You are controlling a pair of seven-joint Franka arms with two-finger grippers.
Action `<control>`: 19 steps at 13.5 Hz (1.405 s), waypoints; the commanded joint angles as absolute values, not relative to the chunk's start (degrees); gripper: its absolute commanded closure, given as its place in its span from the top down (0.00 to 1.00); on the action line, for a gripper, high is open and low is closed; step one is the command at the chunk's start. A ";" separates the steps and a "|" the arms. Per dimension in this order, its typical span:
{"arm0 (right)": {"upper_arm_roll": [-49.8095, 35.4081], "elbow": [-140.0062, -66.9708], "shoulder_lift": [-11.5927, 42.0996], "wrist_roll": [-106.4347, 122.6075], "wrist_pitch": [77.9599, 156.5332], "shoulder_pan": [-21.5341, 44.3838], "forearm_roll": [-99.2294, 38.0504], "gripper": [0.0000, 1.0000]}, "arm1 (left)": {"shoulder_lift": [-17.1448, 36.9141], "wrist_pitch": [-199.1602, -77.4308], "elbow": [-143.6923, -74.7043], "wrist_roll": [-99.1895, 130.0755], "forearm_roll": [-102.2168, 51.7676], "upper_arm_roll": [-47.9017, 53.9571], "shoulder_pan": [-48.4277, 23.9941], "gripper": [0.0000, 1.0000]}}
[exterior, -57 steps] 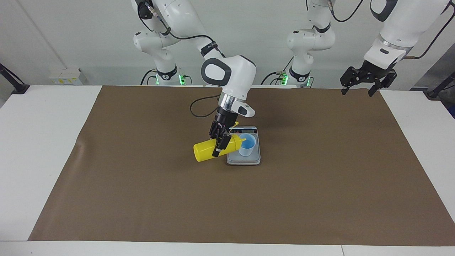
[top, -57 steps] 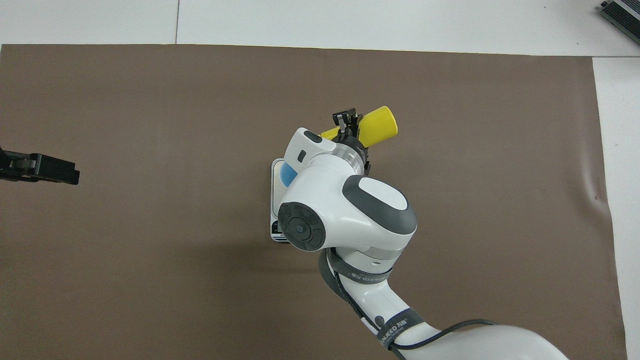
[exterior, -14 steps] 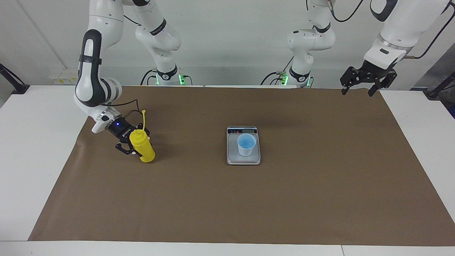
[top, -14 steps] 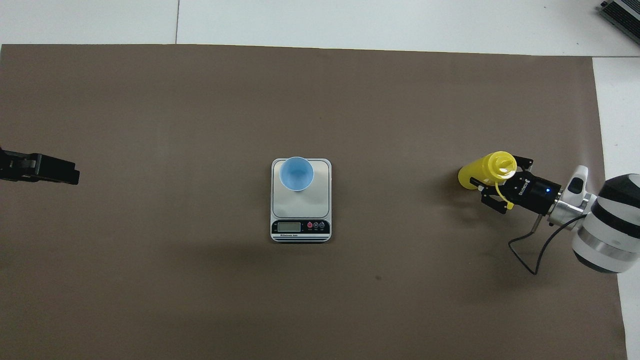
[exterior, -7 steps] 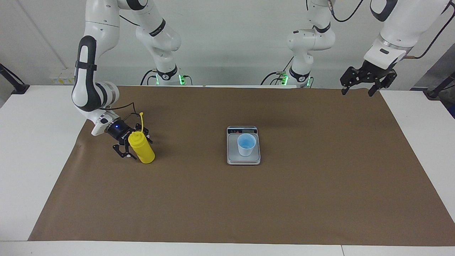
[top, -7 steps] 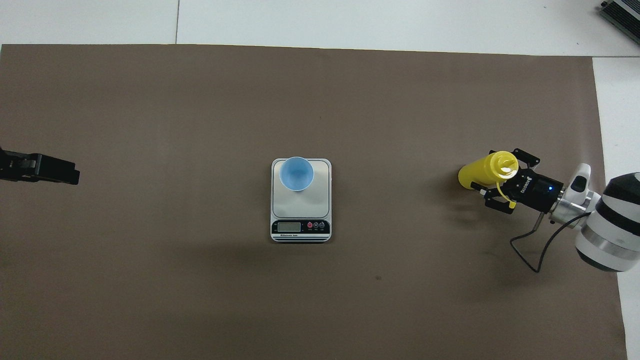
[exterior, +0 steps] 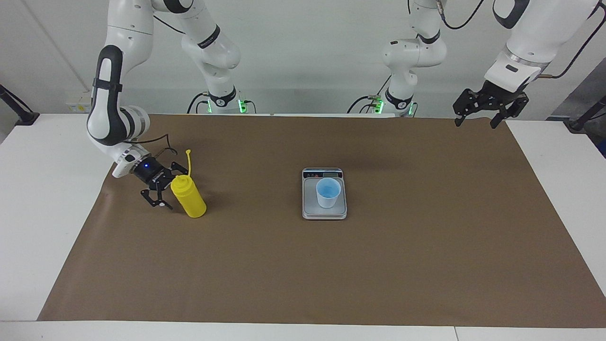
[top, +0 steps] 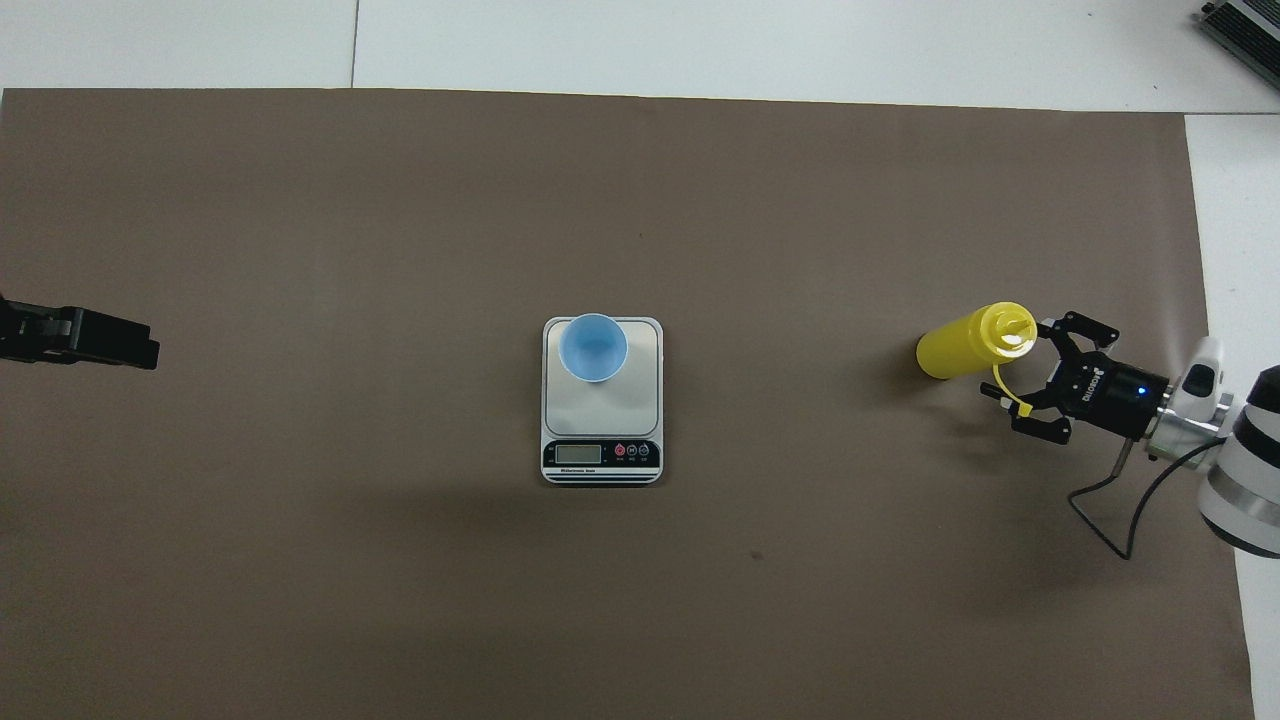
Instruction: Pour seasoning into cup on scale with both arms
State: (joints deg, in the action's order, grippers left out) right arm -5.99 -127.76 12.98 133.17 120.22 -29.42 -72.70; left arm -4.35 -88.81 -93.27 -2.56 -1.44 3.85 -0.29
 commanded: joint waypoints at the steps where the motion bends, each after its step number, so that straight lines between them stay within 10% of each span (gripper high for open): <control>1: -5.63 -125.96 8.01 122.92 119.97 -30.23 -61.92 1.00 | -5.19 -87.89 -93.69 -2.37 -1.85 4.31 0.62 1.00; 10: -6.42 -120.42 -5.27 89.09 119.71 -26.30 -34.05 1.00 | -5.19 -87.89 -93.69 -2.37 -1.85 4.31 0.62 1.00; 19: -6.68 -111.63 -5.80 38.39 112.07 -15.39 -22.15 1.00 | -5.19 -87.89 -93.69 -2.37 -1.85 4.31 0.61 1.00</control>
